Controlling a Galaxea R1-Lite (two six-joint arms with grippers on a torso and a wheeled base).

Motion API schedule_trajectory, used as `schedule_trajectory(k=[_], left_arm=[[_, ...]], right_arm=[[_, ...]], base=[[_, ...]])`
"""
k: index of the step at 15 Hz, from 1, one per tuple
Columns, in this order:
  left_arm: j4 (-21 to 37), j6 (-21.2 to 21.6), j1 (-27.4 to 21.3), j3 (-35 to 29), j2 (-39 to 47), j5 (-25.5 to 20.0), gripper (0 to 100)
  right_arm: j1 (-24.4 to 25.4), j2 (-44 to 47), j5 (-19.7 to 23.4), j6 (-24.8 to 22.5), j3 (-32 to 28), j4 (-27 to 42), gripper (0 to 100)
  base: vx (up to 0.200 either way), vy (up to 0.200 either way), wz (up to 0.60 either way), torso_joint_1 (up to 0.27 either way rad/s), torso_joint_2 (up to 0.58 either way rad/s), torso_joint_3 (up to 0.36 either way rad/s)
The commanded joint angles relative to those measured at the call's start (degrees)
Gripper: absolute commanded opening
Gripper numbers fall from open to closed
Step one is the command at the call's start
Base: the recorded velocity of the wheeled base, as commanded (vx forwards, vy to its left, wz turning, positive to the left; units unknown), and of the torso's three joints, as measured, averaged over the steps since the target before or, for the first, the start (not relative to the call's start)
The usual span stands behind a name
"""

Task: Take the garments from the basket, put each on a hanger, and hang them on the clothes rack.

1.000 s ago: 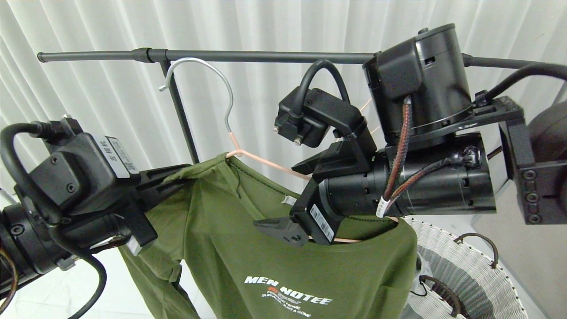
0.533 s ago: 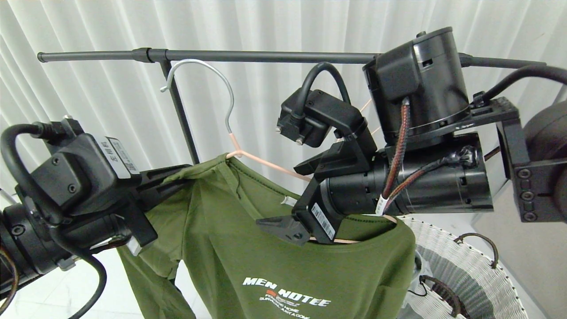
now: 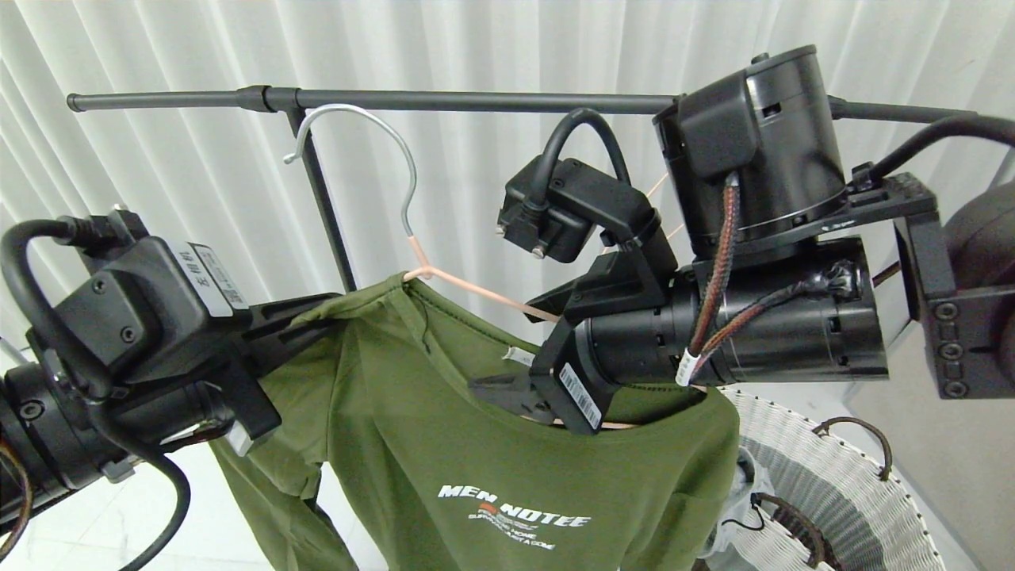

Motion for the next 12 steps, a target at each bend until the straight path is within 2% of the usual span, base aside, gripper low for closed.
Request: schedule_trajectory(k=[1, 11, 12], left_arm=[[-0.03, -0.04, 0.0, 0.04, -0.02, -0.01, 0], [-0.03, 0.04, 0.18, 0.04, 0.07, 0.43, 0], [-0.03, 0.04, 0.26, 0.04, 0.07, 0.34, 100]], right_arm=[[0.04, -0.13, -0.12, -0.04, -0.01, -0.08, 0], [0.3, -0.13, -0.47, -0.04, -0.01, -0.43, 0], [0.47, -0.39, -0.47, -0.04, -0.01, -0.52, 0]], base=[[0.0, 0.0, 0.0, 0.0, 0.0, 0.0], [0.0, 0.0, 0.0, 0.0, 0.0, 0.0], [0.0, 0.0, 0.0, 0.0, 0.0, 0.0]])
